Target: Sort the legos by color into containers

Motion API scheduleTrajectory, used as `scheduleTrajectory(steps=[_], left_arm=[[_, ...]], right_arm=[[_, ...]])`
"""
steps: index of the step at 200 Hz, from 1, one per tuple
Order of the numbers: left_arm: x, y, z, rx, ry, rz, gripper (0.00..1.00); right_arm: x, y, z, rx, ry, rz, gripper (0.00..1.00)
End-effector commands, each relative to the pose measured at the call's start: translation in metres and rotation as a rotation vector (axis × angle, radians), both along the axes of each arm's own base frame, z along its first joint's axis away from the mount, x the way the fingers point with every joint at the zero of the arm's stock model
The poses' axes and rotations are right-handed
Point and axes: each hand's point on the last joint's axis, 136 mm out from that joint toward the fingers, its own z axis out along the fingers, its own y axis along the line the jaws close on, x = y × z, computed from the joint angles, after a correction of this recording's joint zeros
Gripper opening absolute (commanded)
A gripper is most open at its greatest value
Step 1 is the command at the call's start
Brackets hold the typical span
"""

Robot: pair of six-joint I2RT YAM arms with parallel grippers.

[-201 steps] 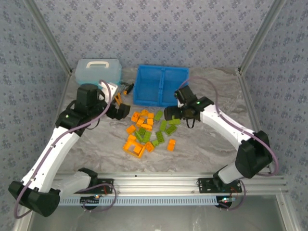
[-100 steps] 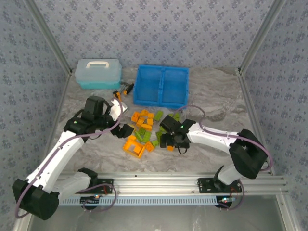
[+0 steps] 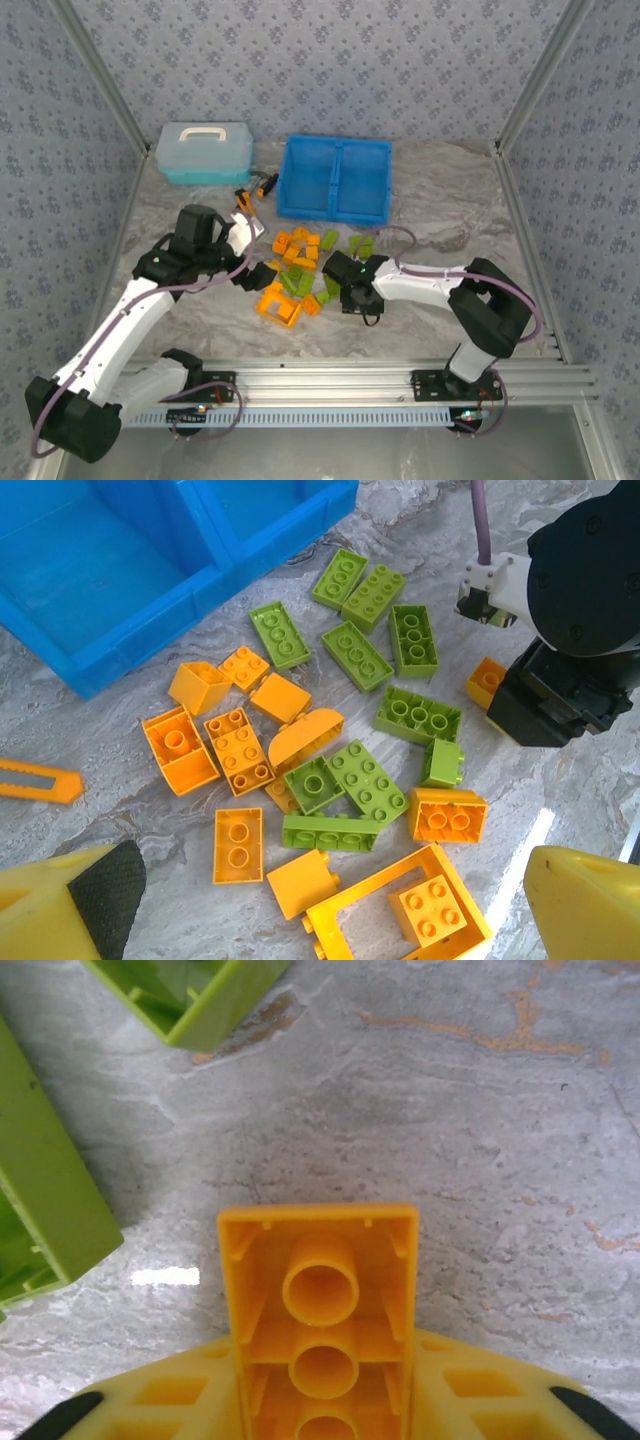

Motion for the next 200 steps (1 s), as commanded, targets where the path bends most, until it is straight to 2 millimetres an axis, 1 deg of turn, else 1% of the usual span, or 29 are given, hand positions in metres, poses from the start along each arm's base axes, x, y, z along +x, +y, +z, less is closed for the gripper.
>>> scheduleTrajectory(steps=[1, 11, 22, 33, 43, 58, 64, 70, 75, 78, 81, 91, 98, 100, 106, 107, 108, 112, 115, 117, 122, 139, 155, 160, 164, 168, 178, 188, 200], left_arm=[[0.0, -0.001, 0.006, -0.006, -0.045, -0.016, 0.99], [0.0, -0.001, 0.007, -0.008, -0.047, -0.016, 0.99], [0.0, -0.002, 0.007, -0.01, -0.048, -0.014, 0.99], [0.0, -0.002, 0.008, -0.014, -0.054, -0.013, 0.99], [0.001, -0.002, 0.009, -0.018, -0.059, -0.011, 0.99], [0.001, -0.002, 0.012, -0.028, -0.078, -0.012, 0.99], [0.002, -0.002, 0.012, -0.031, -0.083, -0.011, 0.99], [0.002, -0.003, 0.013, -0.035, -0.09, -0.01, 0.99], [0.003, -0.003, 0.014, -0.039, -0.096, -0.01, 0.99], [0.003, -0.003, 0.015, -0.041, -0.098, -0.009, 0.99], [0.003, -0.003, 0.015, -0.043, -0.098, -0.007, 0.99], [0.002, -0.004, 0.018, -0.057, -0.103, -0.004, 0.99], [0.001, -0.004, 0.019, -0.07, -0.106, -0.004, 0.99], [0.001, -0.004, 0.02, -0.074, -0.108, -0.004, 0.99], [0.0, -0.005, 0.021, -0.082, -0.111, -0.003, 0.99], [0.0, -0.005, 0.021, -0.083, -0.112, -0.003, 0.99], [0.0, -0.004, 0.021, -0.084, -0.113, -0.003, 0.99], [-0.001, -0.005, 0.021, -0.087, -0.115, -0.005, 0.99], [-0.002, -0.005, 0.021, -0.088, -0.118, -0.004, 0.99], [-0.002, -0.004, 0.021, -0.088, -0.12, -0.004, 0.99], [-0.002, -0.004, 0.021, -0.088, -0.129, -0.001, 0.99], [0.0, 0.0, 0.021, -0.079, -0.151, 0.028, 0.99], [0.006, 0.005, 0.021, -0.066, -0.158, 0.068, 0.99], [0.006, 0.006, 0.021, -0.065, -0.159, 0.075, 0.99], [0.007, 0.006, 0.021, -0.063, -0.159, 0.078, 0.99], [0.008, 0.006, 0.02, -0.061, -0.158, 0.082, 0.99], [0.008, 0.006, 0.02, -0.062, -0.157, 0.084, 0.99], [0.009, 0.006, 0.02, -0.062, -0.156, 0.087, 0.99], [0.009, 0.006, 0.019, -0.056, -0.15, 0.085, 0.99]], right_arm=[[0.003, -0.012, 0.01, -0.025, -0.051, -0.04, 0.32], [0.009, -0.015, 0.021, -0.012, -0.083, -0.045, 0.29], [0.017, -0.017, 0.037, 0.011, -0.124, -0.047, 0.28], [0.03, -0.02, 0.06, 0.047, -0.179, -0.047, 0.28], [0.048, -0.022, 0.085, 0.077, -0.242, -0.037, 0.28], [0.088, -0.028, 0.125, 0.121, -0.358, -0.031, 0.28], [0.104, -0.032, 0.135, 0.123, -0.39, -0.034, 0.28], [0.123, -0.034, 0.151, 0.137, -0.428, -0.036, 0.28], [0.136, -0.037, 0.157, 0.139, -0.44, -0.047, 0.28], [0.147, -0.036, 0.169, 0.138, -0.471, -0.027, 0.28], [0.159, -0.036, 0.176, 0.14, -0.497, -0.026, 0.28], [0.187, -0.034, 0.188, 0.139, -0.535, -0.015, 0.28], [0.205, -0.032, 0.19, 0.139, -0.542, -0.009, 0.28], [0.21, -0.032, 0.194, 0.142, -0.55, -0.01, 0.28], [0.225, -0.029, 0.191, 0.144, -0.54, -0.008, 0.28], [0.228, -0.029, 0.195, 0.151, -0.547, -0.008, 0.28], [0.23, -0.029, 0.193, 0.15, -0.543, -0.008, 0.28], [0.241, -0.026, 0.196, 0.159, -0.549, -0.007, 0.28], [0.248, -0.024, 0.196, 0.163, -0.548, -0.006, 0.28], [0.252, -0.024, 0.191, 0.157, -0.539, -0.005, 0.28], [0.264, -0.022, 0.193, 0.157, -0.547, -0.011, 0.28], [0.299, -0.021, 0.175, 0.152, -0.517, -0.035, 0.27], [0.324, -0.02, 0.156, 0.168, -0.493, -0.062, 0.27], [0.327, -0.02, 0.147, 0.166, -0.467, -0.064, 0.27], [0.33, -0.02, 0.143, 0.166, -0.458, -0.066, 0.27], [0.332, -0.02, 0.134, 0.163, -0.44, -0.068, 0.27], [0.339, -0.015, 0.122, 0.168, -0.419, -0.057, 0.28], [0.343, -0.014, 0.108, 0.162, -0.389, -0.059, 0.3], [0.345, -0.011, 0.095, 0.174, -0.359, -0.061, 0.32]])
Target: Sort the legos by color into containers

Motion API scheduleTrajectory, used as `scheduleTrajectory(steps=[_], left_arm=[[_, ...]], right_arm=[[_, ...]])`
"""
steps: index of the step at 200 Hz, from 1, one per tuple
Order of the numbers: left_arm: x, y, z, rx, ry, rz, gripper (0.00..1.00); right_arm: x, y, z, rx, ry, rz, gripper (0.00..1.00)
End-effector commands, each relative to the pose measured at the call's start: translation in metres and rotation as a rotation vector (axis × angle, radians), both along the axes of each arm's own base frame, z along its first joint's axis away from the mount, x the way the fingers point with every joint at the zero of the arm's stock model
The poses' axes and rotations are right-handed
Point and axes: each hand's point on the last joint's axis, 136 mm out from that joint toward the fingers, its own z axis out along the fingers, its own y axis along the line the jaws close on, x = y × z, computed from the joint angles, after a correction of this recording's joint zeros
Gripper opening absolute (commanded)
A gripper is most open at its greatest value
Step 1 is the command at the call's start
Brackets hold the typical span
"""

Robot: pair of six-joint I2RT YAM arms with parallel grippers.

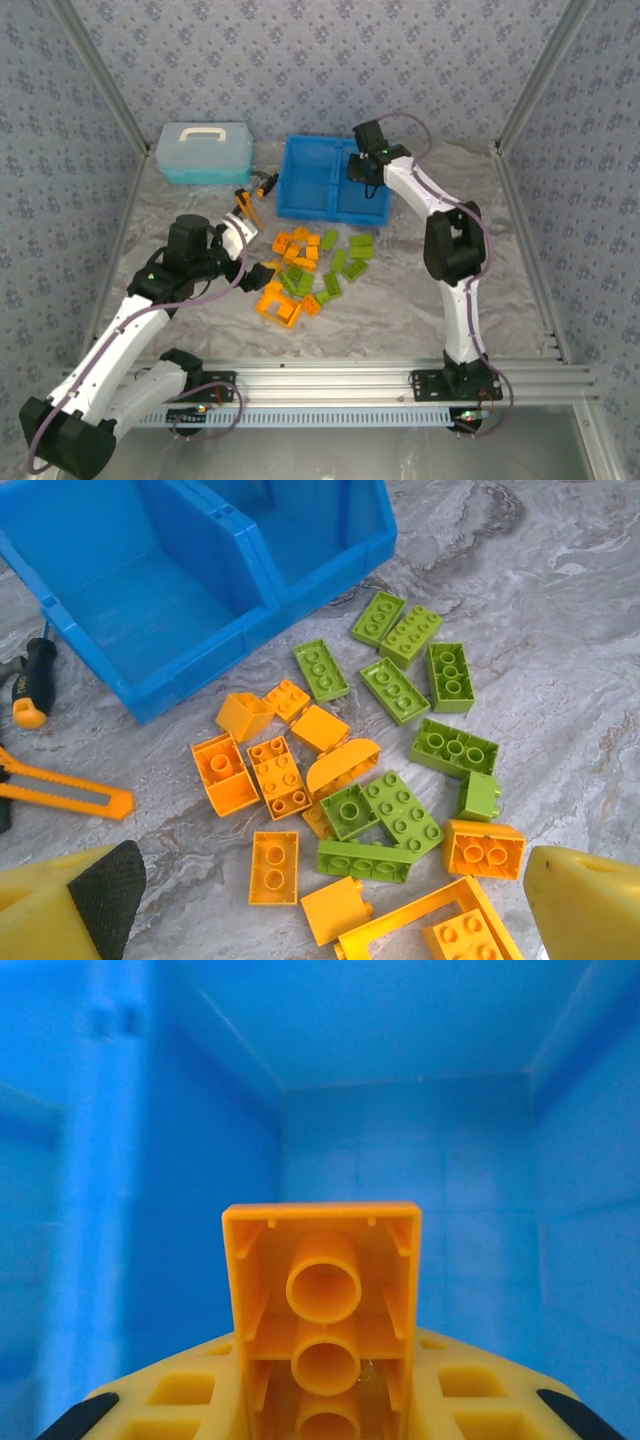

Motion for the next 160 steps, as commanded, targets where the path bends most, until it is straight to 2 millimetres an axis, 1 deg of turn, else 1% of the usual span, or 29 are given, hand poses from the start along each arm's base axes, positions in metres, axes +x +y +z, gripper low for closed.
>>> scheduleTrajectory(steps=[1, 11, 25, 42, 56, 75, 91, 105, 107, 112, 119, 120, 127, 134, 137, 138, 140, 142, 145, 148, 150, 151, 155, 160], left_arm=[[0.005, -0.002, 0.01, -0.013, -0.03, 0.011, 0.99], [0.005, -0.001, 0.008, -0.005, -0.023, 0.011, 0.99], [0.007, -0.002, 0.006, -0.002, -0.015, 0.015, 0.99], [0.008, -0.003, 0.003, -0.005, -0.002, 0.012, 0.99], [0.009, -0.005, 0.002, -0.009, 0.004, 0.012, 0.99], [0.012, -0.005, 0.0, -0.007, 0.013, 0.021, 0.99], [0.013, -0.004, -0.001, -0.009, 0.012, 0.031, 0.99], [0.014, -0.005, -0.001, -0.017, 0.006, 0.03, 0.99], [0.014, -0.005, -0.001, -0.019, 0.006, 0.029, 0.99], [0.014, -0.006, -0.001, -0.027, 0.007, 0.029, 0.99], [0.015, -0.008, 0.0, -0.045, 0.009, 0.031, 0.99], [0.015, -0.008, 0.001, -0.048, 0.01, 0.032, 0.99], [0.016, -0.012, 0.001, -0.077, 0.031, 0.045, 0.99], [0.017, -0.018, 0.006, -0.106, 0.062, 0.061, 0.99], [0.017, -0.021, 0.008, -0.115, 0.075, 0.065, 0.98], [0.017, -0.023, 0.01, -0.117, 0.079, 0.065, 0.98], [0.017, -0.026, 0.012, -0.124, 0.091, 0.069, 0.98], [0.016, -0.03, 0.014, -0.128, 0.099, 0.066, 0.98], [0.016, -0.035, 0.017, -0.135, 0.115, 0.068, 0.97], [0.014, -0.042, 0.021, -0.144, 0.132, 0.064, 0.96], [0.014, -0.046, 0.023, -0.148, 0.141, 0.062, 0.96], [0.014, -0.049, 0.024, -0.15, 0.146, 0.062, 0.95], [0.013, -0.058, 0.027, -0.157, 0.167, 0.059, 0.94], [0.012, -0.071, 0.03, -0.162, 0.194, 0.055, 0.92]], right_arm=[[0.0, 0.007, -0.011, 0.021, 0.065, 0.033, 0.32], [0.001, 0.006, -0.014, 0.023, 0.073, 0.027, 0.36], [0.004, 0.005, -0.005, 0.019, 0.052, 0.015, 0.43], [0.008, 0.004, 0.013, 0.029, 0.014, 0.01, 0.45], [0.01, 0.005, 0.028, 0.04, -0.01, 0.017, 0.5], [0.009, 0.005, 0.048, 0.045, -0.037, 0.029, 0.5], [0.002, 0.005, 0.072, 0.058, -0.07, 0.043, 0.5], [-0.012, 0.001, 0.089, 0.045, -0.087, 0.049, 0.5], [-0.014, 0.0, 0.094, 0.046, -0.096, 0.048, 0.5], [-0.023, -0.001, 0.095, 0.04, -0.092, 0.048, 0.5], [-0.036, -0.007, 0.1, 0.038, -0.098, 0.044, 0.51], [-0.037, -0.007, 0.103, 0.04, -0.106, 0.044, 0.51], [-0.052, -0.01, 0.102, 0.041, -0.107, 0.048, 0.51], [-0.068, -0.013, 0.106, 0.047, -0.122, 0.055, 0.52], [-0.075, -0.015, 0.106, 0.05, -0.126, 0.06, 0.52], [-0.077, -0.015, 0.103, 0.047, -0.119, 0.063, 0.52], [-0.083, -0.017, 0.105, 0.049, -0.121, 0.066, 0.52], [-0.085, -0.017, 0.111, 0.061, -0.144, 0.07, 0.52], [-0.091, -0.019, 0.11, 0.064, -0.144, 0.074, 0.53], [-0.098, -0.022, 0.109, 0.064, -0.142, 0.075, 0.53], [-0.102, -0.023, 0.112, 0.069, -0.149, 0.076, 0.53], [-0.104, -0.024, 0.109, 0.068, -0.143, 0.076, 0.54], [-0.113, -0.03, 0.113, 0.071, -0.15, 0.071, 0.55], [-0.124, -0.036, 0.111, 0.073, -0.143, 0.061, 0.57]])
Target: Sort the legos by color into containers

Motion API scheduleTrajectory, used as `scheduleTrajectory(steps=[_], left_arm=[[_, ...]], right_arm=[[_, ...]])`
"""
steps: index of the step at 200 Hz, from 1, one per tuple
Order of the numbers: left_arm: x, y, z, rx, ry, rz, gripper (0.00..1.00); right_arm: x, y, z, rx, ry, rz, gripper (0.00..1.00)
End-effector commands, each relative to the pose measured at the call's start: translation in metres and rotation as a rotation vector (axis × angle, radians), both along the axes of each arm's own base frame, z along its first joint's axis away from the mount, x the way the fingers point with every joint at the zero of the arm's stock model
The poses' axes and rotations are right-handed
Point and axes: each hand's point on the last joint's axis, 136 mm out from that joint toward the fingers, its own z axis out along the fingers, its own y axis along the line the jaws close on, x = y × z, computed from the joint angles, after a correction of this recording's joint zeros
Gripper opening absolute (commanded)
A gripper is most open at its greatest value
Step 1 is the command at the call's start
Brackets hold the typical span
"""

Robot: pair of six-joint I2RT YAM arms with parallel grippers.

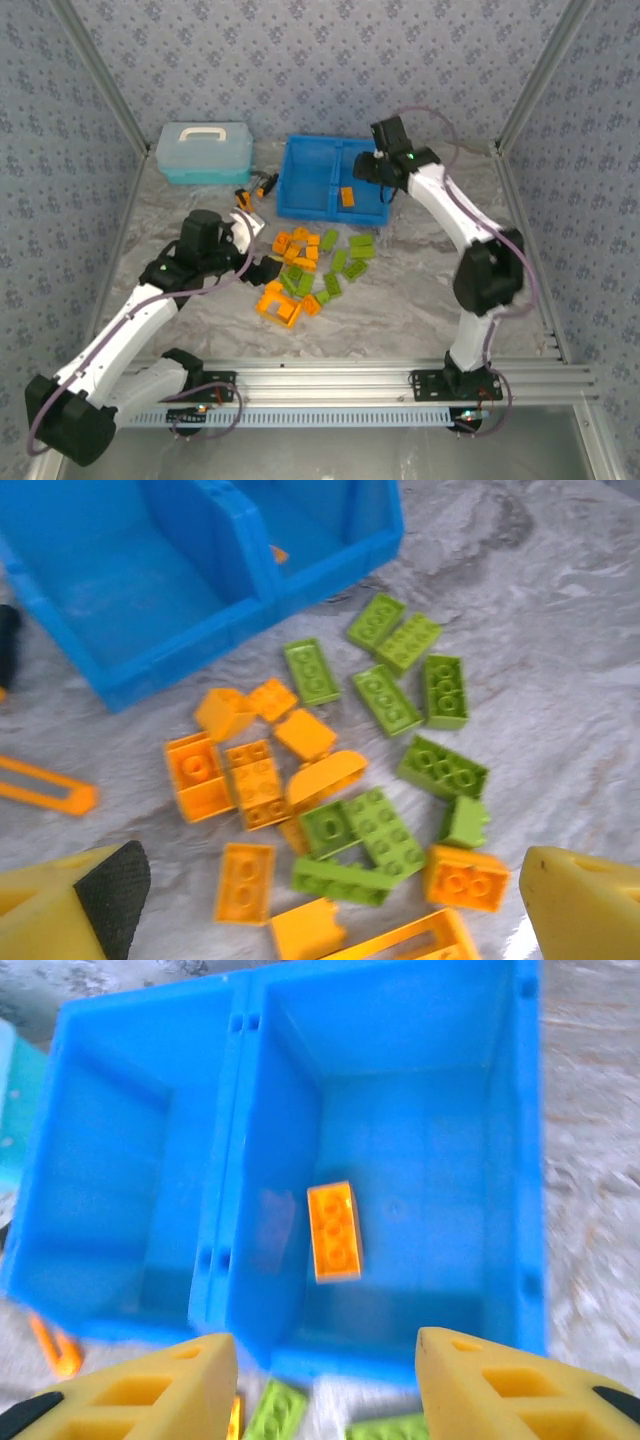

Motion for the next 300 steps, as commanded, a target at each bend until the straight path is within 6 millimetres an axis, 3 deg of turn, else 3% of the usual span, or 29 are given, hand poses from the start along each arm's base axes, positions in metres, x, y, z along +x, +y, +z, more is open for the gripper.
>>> scheduleTrajectory(steps=[1, 10, 23, 56, 65, 83, 115, 148, 185, 211, 254, 281, 300], left_arm=[[0.003, -0.046, 0.039, -0.114, 0.079, 0.025, 0.91], [0.006, -0.068, 0.037, -0.103, 0.129, 0.035, 0.88], [0.013, -0.1, 0.019, -0.037, 0.234, 0.029, 0.84], [0.019, -0.172, -0.049, 0.218, 0.34, -0.083, 0.78], [0.015, -0.19, -0.064, 0.261, 0.348, -0.125, 0.77], [0.013, -0.211, -0.092, 0.315, 0.365, -0.159, 0.74], [0.016, -0.213, -0.134, 0.386, 0.406, -0.146, 0.63], [0.015, -0.21, -0.168, 0.479, 0.372, -0.135, 0.68], [0.023, -0.208, -0.176, 0.526, 0.311, -0.125, 0.78], [0.025, -0.203, -0.179, 0.542, 0.29, -0.113, 0.77], [0.031, -0.191, -0.204, 0.576, 0.272, -0.045, 0.58], [0.032, -0.189, -0.205, 0.572, 0.264, -0.033, 0.45], [0.031, -0.192, -0.195, 0.531, 0.253, -0.04, 0.35]], right_arm=[[-0.04, -0.017, 0.015, 0.017, -0.046, 0.003, 0.58], [-0.058, -0.028, 0.011, 0.04, -0.029, -0.022, 0.65], [-0.079, -0.041, 0.013, 0.091, -0.024, -0.047, 0.74], [-0.114, -0.066, 0.038, 0.119, -0.085, -0.08, 0.98], [-0.124, -0.075, 0.029, 0.098, -0.071, -0.096, 1.0], [-0.134, -0.087, 0.033, 0.097, -0.087, -0.122, 1.0], [-0.144, -0.1, 0.033, 0.117, -0.101, -0.152, 1.0], [-0.149, -0.107, 0.033, 0.121, -0.102, -0.161, 1.0], [-0.151, -0.109, 0.037, 0.126, -0.116, -0.16, 1.0], [-0.151, -0.109, 0.034, 0.126, -0.108, -0.163, 1.0], [-0.149, -0.106, 0.037, 0.159, -0.11, -0.156, 1.0], [-0.149, -0.106, 0.039, 0.17, -0.109, -0.162, 1.0], [-0.148, -0.104, 0.039, 0.182, -0.11, -0.163, 1.0]])
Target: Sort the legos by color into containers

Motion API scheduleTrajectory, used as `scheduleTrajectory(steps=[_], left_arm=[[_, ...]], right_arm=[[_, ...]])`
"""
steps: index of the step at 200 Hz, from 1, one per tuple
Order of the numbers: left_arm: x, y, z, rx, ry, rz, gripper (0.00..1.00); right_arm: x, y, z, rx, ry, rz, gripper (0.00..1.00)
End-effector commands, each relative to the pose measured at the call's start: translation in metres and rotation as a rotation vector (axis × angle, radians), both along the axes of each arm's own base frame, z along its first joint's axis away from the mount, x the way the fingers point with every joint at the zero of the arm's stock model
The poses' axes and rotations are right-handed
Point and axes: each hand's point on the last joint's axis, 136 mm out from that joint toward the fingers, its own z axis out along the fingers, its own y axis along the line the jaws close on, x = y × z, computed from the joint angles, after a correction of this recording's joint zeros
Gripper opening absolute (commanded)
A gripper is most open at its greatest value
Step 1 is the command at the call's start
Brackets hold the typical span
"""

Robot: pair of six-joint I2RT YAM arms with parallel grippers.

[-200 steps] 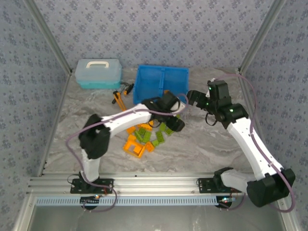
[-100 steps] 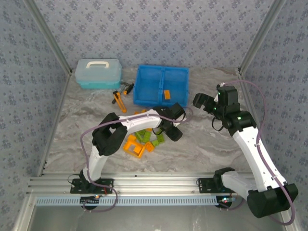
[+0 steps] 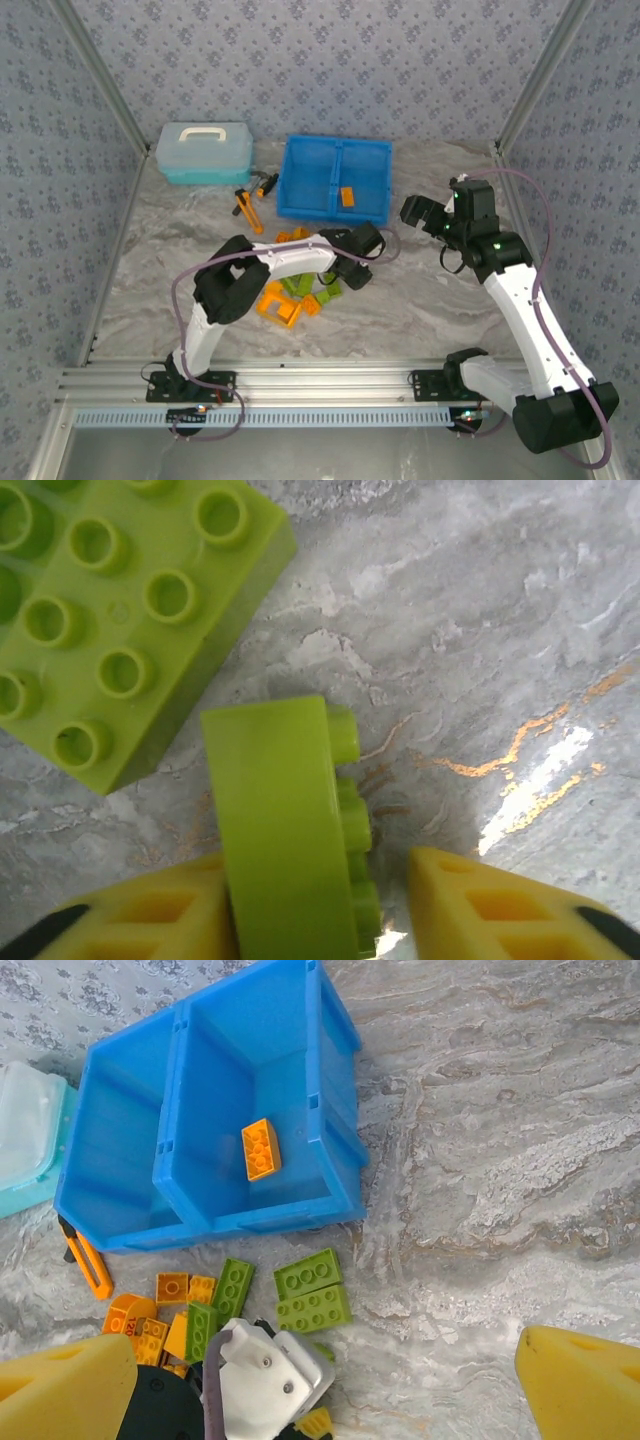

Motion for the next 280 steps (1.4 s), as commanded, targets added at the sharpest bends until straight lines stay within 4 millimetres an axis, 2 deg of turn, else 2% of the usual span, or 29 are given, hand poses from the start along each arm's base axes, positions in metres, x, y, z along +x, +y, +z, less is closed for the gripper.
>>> scheduleTrajectory(steps=[1, 25, 49, 78, 93, 106, 124, 135, 162, 166, 170, 186, 215, 235, 255, 271, 280], left_arm=[[0.001, 0.011, -0.005, 0.019, -0.018, 0.017, 0.34], [0.002, 0.007, 0.027, -0.052, -0.054, 0.021, 0.28], [0.017, 0.012, 0.08, -0.144, -0.136, 0.069, 0.27], [0.062, 0.044, 0.145, -0.244, -0.243, 0.194, 0.28], [0.095, 0.067, 0.166, -0.26, -0.294, 0.278, 0.28], [0.126, 0.089, 0.175, -0.254, -0.32, 0.368, 0.27], [0.168, 0.117, 0.173, -0.228, -0.324, 0.483, 0.27], [0.191, 0.126, 0.171, -0.237, -0.312, 0.525, 0.27], [0.229, 0.133, 0.153, -0.238, -0.28, 0.561, 0.27], [0.232, 0.135, 0.144, -0.223, -0.269, 0.565, 0.28], [0.239, 0.134, 0.149, -0.231, -0.283, 0.569, 0.28], [0.254, 0.137, 0.138, -0.23, -0.267, 0.587, 0.3], [0.269, 0.133, 0.117, -0.229, -0.221, 0.594, 0.36], [0.271, 0.128, 0.117, -0.244, -0.212, 0.594, 0.46], [0.27, 0.128, 0.133, -0.271, -0.222, 0.609, 0.54], [0.268, 0.128, 0.154, -0.304, -0.231, 0.62, 0.54], [0.259, 0.128, 0.164, -0.313, -0.213, 0.619, 0.54]], right_arm=[[-0.001, 0.001, 0.005, 0.035, -0.006, -0.005, 1.0], [-0.001, 0.002, 0.004, 0.043, -0.002, -0.01, 1.0], [-0.001, 0.003, 0.006, 0.051, -0.005, -0.006, 1.0], [-0.001, 0.005, 0.004, 0.056, -0.003, 0.0, 1.0], [-0.001, 0.006, 0.0, 0.061, 0.005, 0.0, 1.0], [-0.002, 0.007, -0.004, 0.069, 0.019, 0.001, 1.0], [-0.003, 0.01, -0.006, 0.075, 0.025, 0.009, 1.0], [-0.004, 0.011, -0.006, 0.074, 0.026, 0.011, 1.0], [-0.004, 0.011, -0.005, 0.07, 0.021, 0.013, 1.0], [-0.004, 0.011, -0.005, 0.07, 0.022, 0.012, 1.0], [-0.005, 0.011, -0.006, 0.07, 0.025, 0.013, 1.0], [-0.005, 0.012, -0.007, 0.072, 0.029, 0.012, 1.0], [-0.004, 0.013, -0.01, 0.073, 0.036, 0.014, 1.0], [-0.004, 0.014, -0.011, 0.073, 0.041, 0.015, 1.0], [-0.004, 0.014, -0.011, 0.072, 0.04, 0.013, 1.0], [-0.003, 0.014, -0.011, 0.071, 0.041, 0.015, 1.0], [-0.002, 0.014, -0.011, 0.069, 0.041, 0.015, 1.0]])
